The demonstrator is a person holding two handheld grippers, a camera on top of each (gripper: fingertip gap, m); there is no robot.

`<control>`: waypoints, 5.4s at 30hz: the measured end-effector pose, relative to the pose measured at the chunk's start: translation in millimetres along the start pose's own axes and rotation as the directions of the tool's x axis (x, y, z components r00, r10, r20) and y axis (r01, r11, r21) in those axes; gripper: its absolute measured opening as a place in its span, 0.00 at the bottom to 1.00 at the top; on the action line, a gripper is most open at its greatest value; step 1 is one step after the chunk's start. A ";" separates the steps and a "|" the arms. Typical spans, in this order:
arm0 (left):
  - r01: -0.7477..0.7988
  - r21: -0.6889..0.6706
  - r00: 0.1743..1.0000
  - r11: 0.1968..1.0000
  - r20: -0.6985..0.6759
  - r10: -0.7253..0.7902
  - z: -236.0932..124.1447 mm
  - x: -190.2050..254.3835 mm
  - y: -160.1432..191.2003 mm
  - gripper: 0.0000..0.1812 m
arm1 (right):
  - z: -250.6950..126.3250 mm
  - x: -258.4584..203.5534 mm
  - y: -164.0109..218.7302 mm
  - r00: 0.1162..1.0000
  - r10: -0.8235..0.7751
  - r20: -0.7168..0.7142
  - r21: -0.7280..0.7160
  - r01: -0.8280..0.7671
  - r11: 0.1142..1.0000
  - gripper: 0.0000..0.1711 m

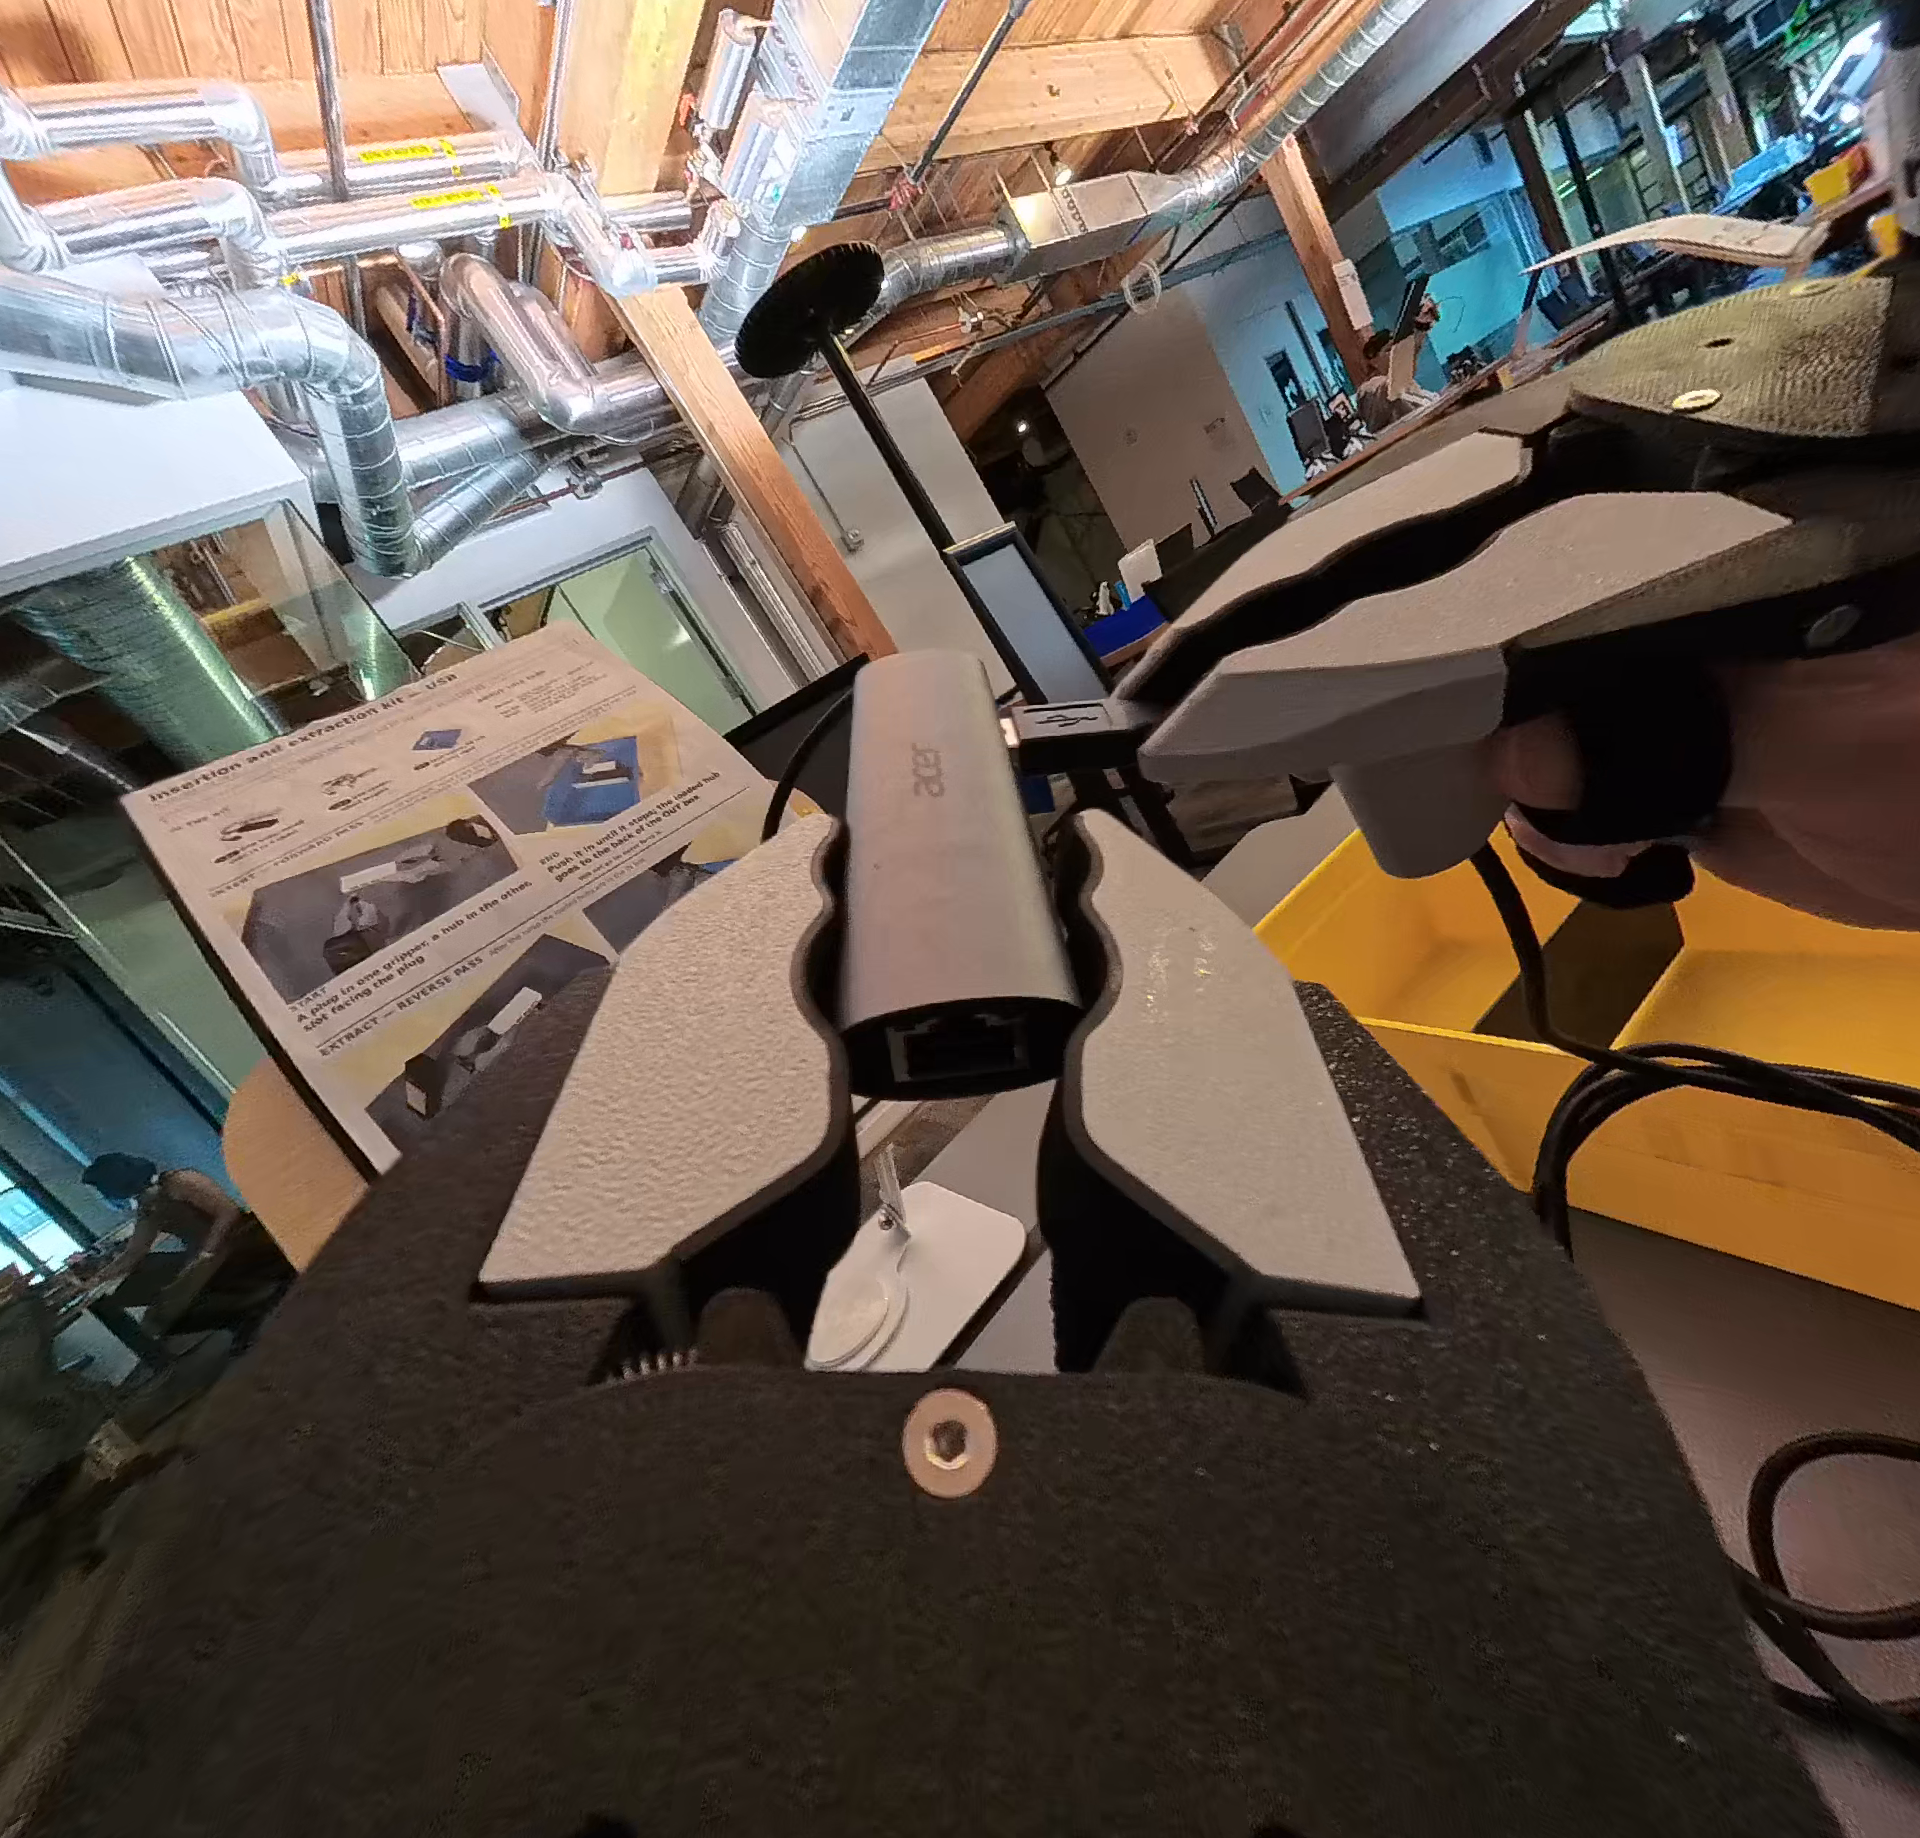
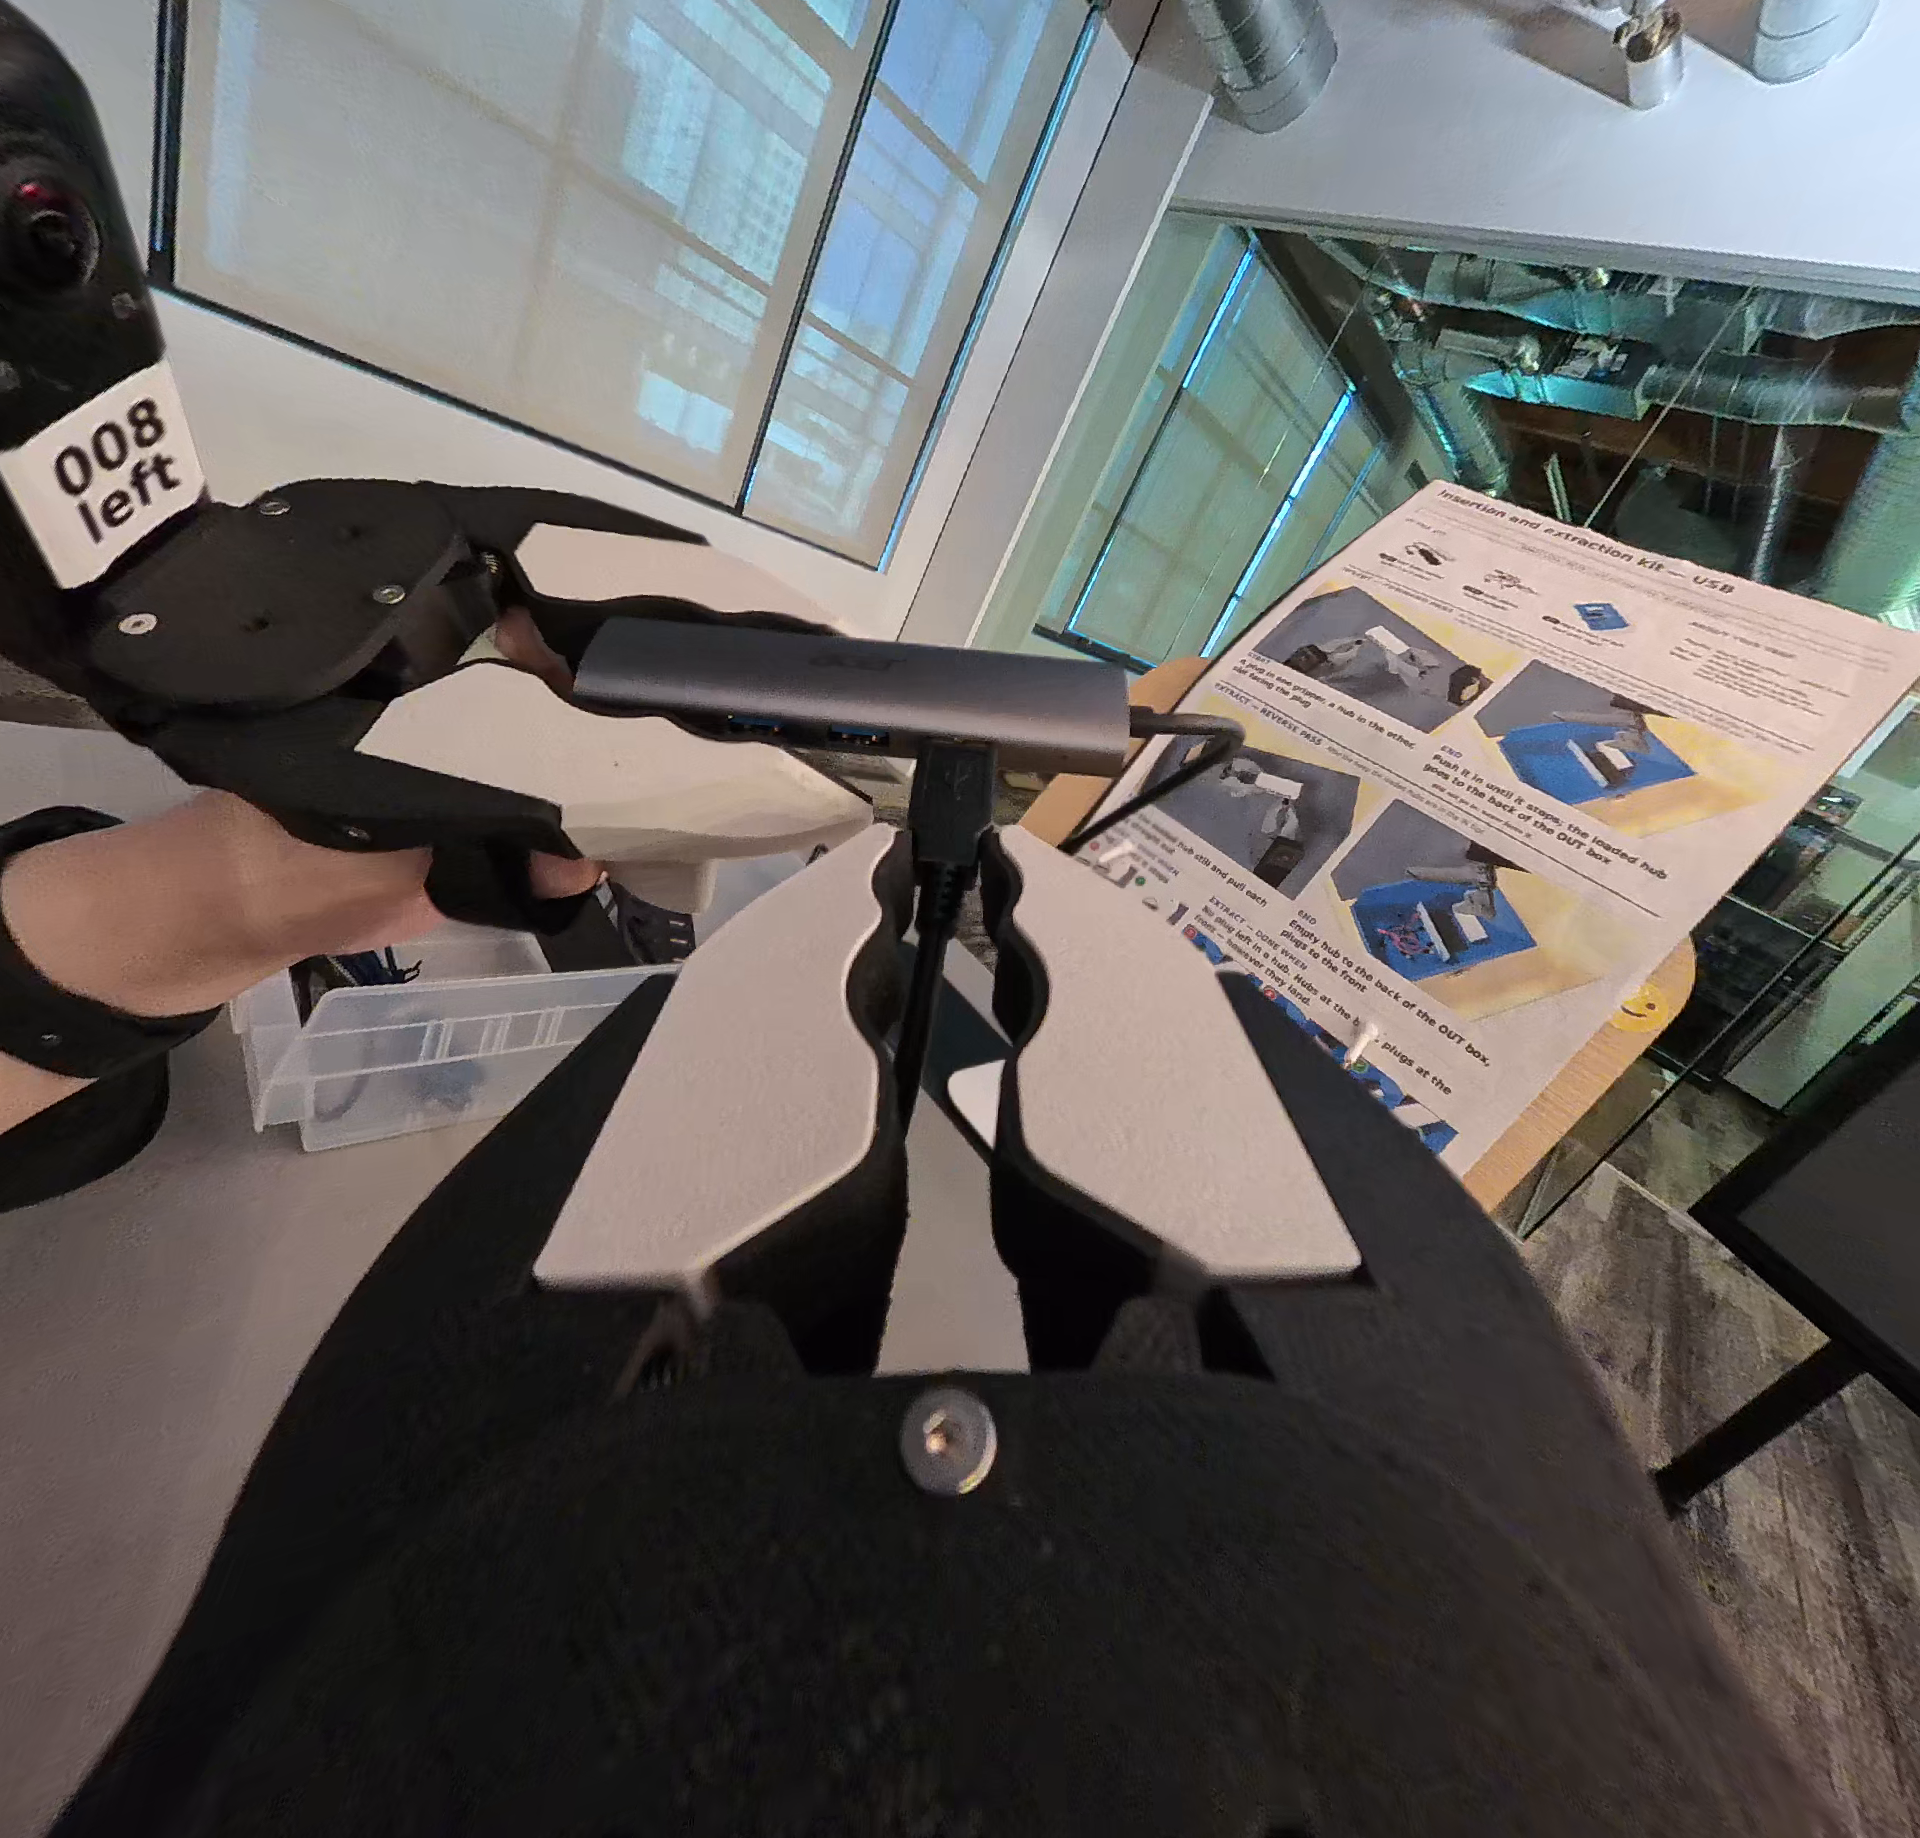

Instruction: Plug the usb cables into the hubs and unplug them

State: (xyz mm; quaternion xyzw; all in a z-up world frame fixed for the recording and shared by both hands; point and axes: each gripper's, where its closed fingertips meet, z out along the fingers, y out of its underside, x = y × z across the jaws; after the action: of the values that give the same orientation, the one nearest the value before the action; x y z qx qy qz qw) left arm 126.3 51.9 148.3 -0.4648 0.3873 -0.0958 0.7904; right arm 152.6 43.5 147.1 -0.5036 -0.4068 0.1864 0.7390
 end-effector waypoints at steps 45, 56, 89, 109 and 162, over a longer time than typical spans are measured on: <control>0.405 -0.062 0.885 0.912 -0.226 -0.408 -13.5 -13.1 7.9 0.20 | -18.7 -11.1 -31.6 0.983 0.010 0.185 0.089 -0.027 0.996 0.13; 0.560 -0.199 0.704 0.804 -0.398 -0.589 -9.3 17.8 9.2 0.20 | -8.3 -2.0 24.3 0.912 -0.396 0.110 -0.024 0.401 0.916 0.18; 0.585 -0.167 0.716 0.794 -0.353 -0.602 -29.7 -19.4 20.8 0.20 | -96.0 -57.1 151.3 0.882 0.470 0.021 -0.681 -0.332 0.653 0.06; 0.570 0.040 0.762 0.820 -0.397 -0.511 24.4 -22.6 -53.9 0.20 | -69.3 116.0 50.3 0.994 0.109 0.010 -0.581 -0.083 0.810 0.06; 0.678 -0.425 0.489 0.599 -0.348 -0.800 216.6 133.2 68.1 0.28 | -131.3 177.5 185.6 0.911 -0.411 0.038 -0.797 0.276 0.538 0.07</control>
State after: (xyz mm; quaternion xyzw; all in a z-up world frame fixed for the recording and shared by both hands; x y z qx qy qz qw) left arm 354.8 164.3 81.6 -0.6313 0.3487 -0.5006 0.4788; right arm 387.5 165.8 33.0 -0.6985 -0.4791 -0.1999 0.4926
